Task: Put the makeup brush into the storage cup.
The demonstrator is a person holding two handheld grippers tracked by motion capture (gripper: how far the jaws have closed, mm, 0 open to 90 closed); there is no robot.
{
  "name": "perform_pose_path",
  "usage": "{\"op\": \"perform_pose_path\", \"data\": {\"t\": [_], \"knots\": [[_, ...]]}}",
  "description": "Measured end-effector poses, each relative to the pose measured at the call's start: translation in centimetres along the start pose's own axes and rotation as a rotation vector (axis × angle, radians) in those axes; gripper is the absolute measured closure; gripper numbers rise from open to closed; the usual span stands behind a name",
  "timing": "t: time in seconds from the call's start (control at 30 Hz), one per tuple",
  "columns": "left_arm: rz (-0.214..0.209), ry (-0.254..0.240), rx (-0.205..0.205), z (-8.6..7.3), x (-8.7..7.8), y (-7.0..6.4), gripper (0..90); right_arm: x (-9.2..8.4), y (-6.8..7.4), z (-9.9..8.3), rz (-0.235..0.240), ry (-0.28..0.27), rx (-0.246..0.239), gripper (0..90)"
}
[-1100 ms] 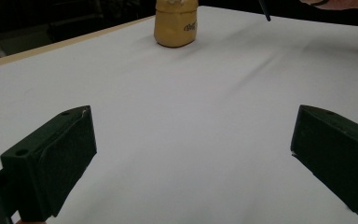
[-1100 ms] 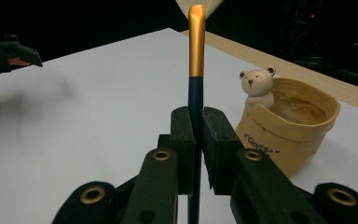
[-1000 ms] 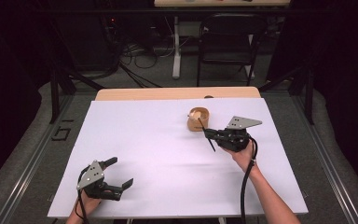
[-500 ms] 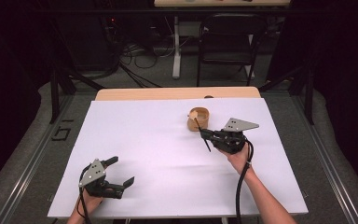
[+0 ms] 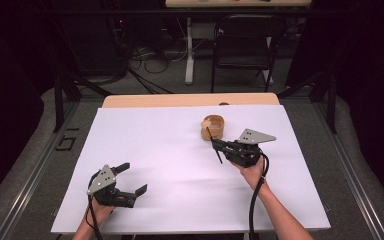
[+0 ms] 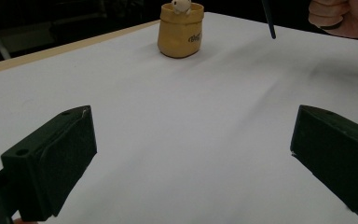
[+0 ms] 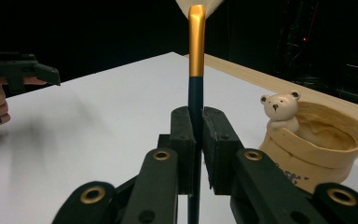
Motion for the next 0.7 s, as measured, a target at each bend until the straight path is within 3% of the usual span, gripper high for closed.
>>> {"op": "perform_pose_path", "data": {"t": [0.2, 0.3, 0.33, 0.7], "knots": [[-0.012, -0.004, -0.004, 0.3, 0.1, 0.0, 0.1, 0.3, 0.3, -0.2, -0.006, 0.0, -0.016, 83.2], [0.003, 0.001, -0.005, 0.1, 0.1, 0.1, 0.1, 0.4, 0.3, -0.1, -0.023, -0.009, -0.022, 83.2], [-0.011, 0.001, -0.007, 0.1, 0.1, 0.1, 0.1, 0.5, 0.2, -0.1, -0.026, -0.012, -0.024, 83.2], [-0.012, 0.018, -0.015, -0.4, 0.3, 0.2, 0.1, 1.1, -1.0, 0.1, -0.077, -0.036, -0.02, 83.1]]}}
Point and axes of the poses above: each handheld gripper's, and its own axes: x roughly forward along the jaws, z roughly out of its top, y roughly to its left, the point moved 6 cm from there along x, roughly forward along the jaws, and after that the axes turned 10 degrees about -x, right-handed, at the moved point
